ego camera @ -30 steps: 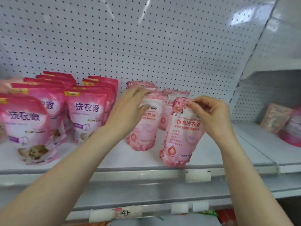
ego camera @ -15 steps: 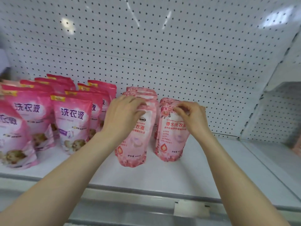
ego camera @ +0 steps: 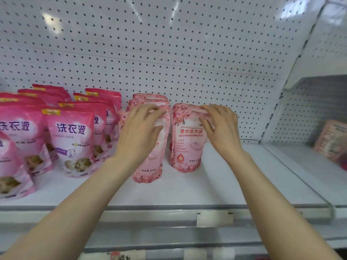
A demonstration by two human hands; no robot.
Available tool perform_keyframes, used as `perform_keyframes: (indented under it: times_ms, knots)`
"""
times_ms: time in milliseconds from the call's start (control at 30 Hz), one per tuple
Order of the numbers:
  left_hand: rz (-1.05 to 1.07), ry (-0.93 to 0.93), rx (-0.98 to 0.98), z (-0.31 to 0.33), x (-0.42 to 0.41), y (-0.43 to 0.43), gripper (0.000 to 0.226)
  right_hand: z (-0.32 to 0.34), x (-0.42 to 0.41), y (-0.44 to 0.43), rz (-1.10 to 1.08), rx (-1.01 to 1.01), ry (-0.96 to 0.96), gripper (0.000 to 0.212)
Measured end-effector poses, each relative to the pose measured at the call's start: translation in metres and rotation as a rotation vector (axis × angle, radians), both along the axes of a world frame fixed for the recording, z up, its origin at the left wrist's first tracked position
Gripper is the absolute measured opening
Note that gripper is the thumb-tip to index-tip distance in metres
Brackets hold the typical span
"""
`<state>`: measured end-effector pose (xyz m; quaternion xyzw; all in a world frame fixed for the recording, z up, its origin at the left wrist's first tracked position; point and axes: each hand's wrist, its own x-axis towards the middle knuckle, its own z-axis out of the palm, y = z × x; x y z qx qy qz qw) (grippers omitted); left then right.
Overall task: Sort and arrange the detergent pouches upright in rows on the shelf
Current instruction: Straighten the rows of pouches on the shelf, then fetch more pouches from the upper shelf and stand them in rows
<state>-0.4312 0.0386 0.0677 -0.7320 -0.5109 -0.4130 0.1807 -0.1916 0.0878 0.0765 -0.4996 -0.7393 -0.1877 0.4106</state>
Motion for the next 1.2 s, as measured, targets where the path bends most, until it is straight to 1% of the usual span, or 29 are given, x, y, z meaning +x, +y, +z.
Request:
perform_keyframes:
  times_ms: [67,133,200,333,467,633,867,1033,1200]
  knots:
    - [-0.069,-0.021,0.038,-0.007,0.010,-0.007,0.040,-0.011,0.014,-0.025,-0.007,0.028,0.022,0.033]
    - [-0.158,-0.056,0.042,-0.018,0.027,-0.017,0.038,-0.030,0.030,-0.052,-0.026,0.008,0.045,0.030]
    - [-0.239,-0.070,-0.011,-0.033,0.048,-0.027,0.036,-0.054,0.048,-0.078,-0.073,-0.044,0.048,0.030]
    - [-0.338,-0.057,-0.146,-0.064,0.094,-0.039,0.032,-0.097,0.095,-0.124,-0.187,-0.163,0.044,0.029]
    - [-0.423,-0.027,-0.248,-0.085,0.149,-0.043,0.030,-0.119,0.155,-0.159,-0.288,-0.225,0.028,0.030]
    - [-0.503,-0.014,-0.300,-0.094,0.238,-0.045,0.030,-0.119,0.243,-0.178,-0.355,-0.257,0.066,0.031]
    - [-0.587,-0.011,-0.340,-0.086,0.387,-0.027,0.034,-0.100,0.393,-0.170,-0.470,-0.295,0.120,0.035]
    - [-0.637,-0.014,-0.390,-0.073,0.478,0.003,0.040,-0.083,0.487,-0.147,-0.538,-0.291,0.264,0.038]
    - [-0.688,0.009,-0.501,-0.063,0.554,0.047,0.046,-0.071,0.544,-0.115,-0.595,-0.289,0.416,0.036]
